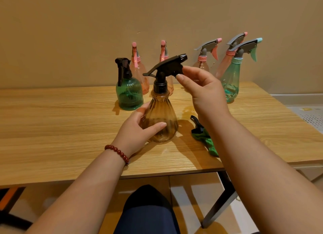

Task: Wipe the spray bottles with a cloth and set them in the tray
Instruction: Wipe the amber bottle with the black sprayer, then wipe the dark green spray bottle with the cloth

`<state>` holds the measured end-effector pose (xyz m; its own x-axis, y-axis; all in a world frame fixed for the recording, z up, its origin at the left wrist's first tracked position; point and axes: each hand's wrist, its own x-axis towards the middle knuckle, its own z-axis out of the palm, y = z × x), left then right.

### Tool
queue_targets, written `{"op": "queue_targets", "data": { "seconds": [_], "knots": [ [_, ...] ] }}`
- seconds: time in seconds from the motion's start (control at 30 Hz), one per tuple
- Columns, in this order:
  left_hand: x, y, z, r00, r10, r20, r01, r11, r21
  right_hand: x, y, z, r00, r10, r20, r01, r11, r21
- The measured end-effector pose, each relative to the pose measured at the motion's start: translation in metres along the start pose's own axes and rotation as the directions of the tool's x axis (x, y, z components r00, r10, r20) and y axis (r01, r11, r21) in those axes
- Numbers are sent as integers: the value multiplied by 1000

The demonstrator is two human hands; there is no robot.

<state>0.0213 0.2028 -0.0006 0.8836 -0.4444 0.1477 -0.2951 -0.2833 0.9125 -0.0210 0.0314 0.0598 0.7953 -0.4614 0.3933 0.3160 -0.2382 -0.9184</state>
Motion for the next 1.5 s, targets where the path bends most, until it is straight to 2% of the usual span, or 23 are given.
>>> {"op": "queue_targets", "data": {
  "seconds": [0.07, 0.13, 0.17, 0.23, 0.27, 0.3, 0.33, 0.43, 0.63, 0.83, 1.1, 1.27, 1.5],
  "knots": [
    [-1, -1, 0, 1000, 8, 4, -8, 1000, -10, -6, 4, -9, 1000, 1, -24, -4, 995, -104],
    [-2, -1, 1, 1000, 11, 4, -11, 1000, -8, -14, 8, -24, 999, -32, -2, 30, 943, -332],
    [-3, -1, 0, 1000, 9, 7, -9, 1000, 0, -19, 12, -33, 999, -29, 43, 46, 869, -493],
    [-2, -1, 0, 1000, 10, 12, -10, 1000, 14, -29, 22, -51, 980, 94, 177, 86, 598, -797],
    [0, 0, 0, 1000, 13, 17, -13, 1000, 28, -35, 28, -57, 950, 187, 250, 140, 460, -877],
    [2, 0, 1, 1000, 15, 22, -16, 999, 41, -40, 34, -61, 911, 267, 315, 201, 381, -903],
    [4, 1, 2, 1000, 17, 22, -19, 998, 59, -45, 41, -64, 877, 319, 359, 234, 367, -900],
    [11, 5, 7, 1000, 21, 3, -21, 994, 109, -49, 50, -68, 873, 318, 371, 195, 469, -861],
    [26, 16, 24, 997, 28, -71, -21, 995, 96, -31, 59, -77, 939, 182, 291, 204, 385, -900],
    [64, 38, 47, 990, 71, -122, -58, 993, 104, -9, 69, -76, 961, 175, 215, 125, 417, -900],
    [111, 47, 78, 990, 136, -35, -126, 970, 210, -3, 81, -85, 987, 145, 75, 4, 436, -900],
    [135, 41, 92, 988, 151, -11, -142, 950, 276, -1, 86, -88, 985, 154, 79, -2, 467, -884],
    [151, 37, 103, 997, 80, 7, -79, 952, 294, 0, 89, -89, 983, 164, 79, -14, 499, -866]
  ]
}}
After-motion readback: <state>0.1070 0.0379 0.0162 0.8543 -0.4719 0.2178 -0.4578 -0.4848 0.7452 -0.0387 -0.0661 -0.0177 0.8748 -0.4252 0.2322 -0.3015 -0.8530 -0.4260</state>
